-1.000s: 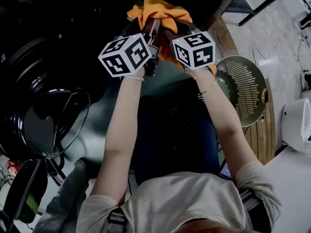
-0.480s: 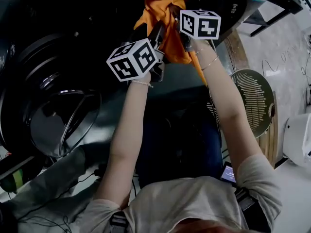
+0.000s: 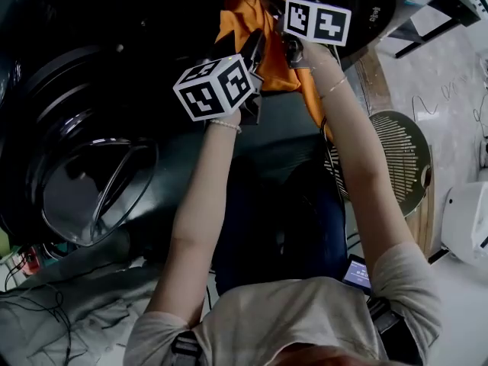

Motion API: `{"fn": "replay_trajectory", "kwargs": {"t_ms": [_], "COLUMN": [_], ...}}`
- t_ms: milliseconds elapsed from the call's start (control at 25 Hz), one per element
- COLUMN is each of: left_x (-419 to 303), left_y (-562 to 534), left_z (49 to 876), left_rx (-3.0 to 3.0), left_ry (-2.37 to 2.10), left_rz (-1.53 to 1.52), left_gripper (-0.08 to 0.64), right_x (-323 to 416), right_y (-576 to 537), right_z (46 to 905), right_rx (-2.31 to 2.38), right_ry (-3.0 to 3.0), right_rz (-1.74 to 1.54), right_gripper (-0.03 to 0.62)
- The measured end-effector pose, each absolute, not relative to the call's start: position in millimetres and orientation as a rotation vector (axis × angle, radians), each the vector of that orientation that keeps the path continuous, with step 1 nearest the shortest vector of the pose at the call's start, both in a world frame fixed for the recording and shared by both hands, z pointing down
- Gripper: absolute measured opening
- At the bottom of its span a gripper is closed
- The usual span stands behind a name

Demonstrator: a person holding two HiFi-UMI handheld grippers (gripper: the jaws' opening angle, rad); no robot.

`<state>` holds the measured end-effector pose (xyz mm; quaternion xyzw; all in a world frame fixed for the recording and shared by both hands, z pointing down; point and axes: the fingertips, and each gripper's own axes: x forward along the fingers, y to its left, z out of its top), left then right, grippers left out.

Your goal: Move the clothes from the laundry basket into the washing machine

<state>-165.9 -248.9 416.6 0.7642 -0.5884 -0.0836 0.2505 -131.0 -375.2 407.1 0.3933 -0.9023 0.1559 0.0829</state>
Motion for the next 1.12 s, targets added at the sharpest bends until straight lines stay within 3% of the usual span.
{"fn": "replay_trajectory", "kwargs": {"t_ms": [320, 760, 800, 840, 880, 1120], "left_x": [-163, -158, -157, -158, -159, -180], "left_y": [-249, -251, -251, -250, -249, -248], "left_z": [416, 413, 412, 411, 409, 403], "left_rx": [2.065, 2.052, 2.055, 2.055, 2.053, 2.036], "left_ry": [-1.611, -1.602, -1.598, -1.594, -1.592, -1.633], "left_rz": [-0.228, -0.265, -0.27, -0.281, -0.295, -0.354], "left_gripper": [0.19, 0.19, 0.19, 0.19, 0.19, 0.19], "right_x": [-78, -70, -77, -84, -90, -131], "right_y": [-299, -253, -254, -256, -257, -295], "right_z": [397, 516, 520, 519, 511, 435], "right_rx": [1.124, 1.186, 1.155, 1.124, 1.092, 1.057], "right_ry": [-2.795, -2.501, -2.51, -2.534, -2.573, -2.775], "right_rz": [0.373, 0.536, 0.56, 0.574, 0.575, 0.432], "right_gripper": [0.295, 0.313, 0.266, 0.13, 0.069, 0.044]}}
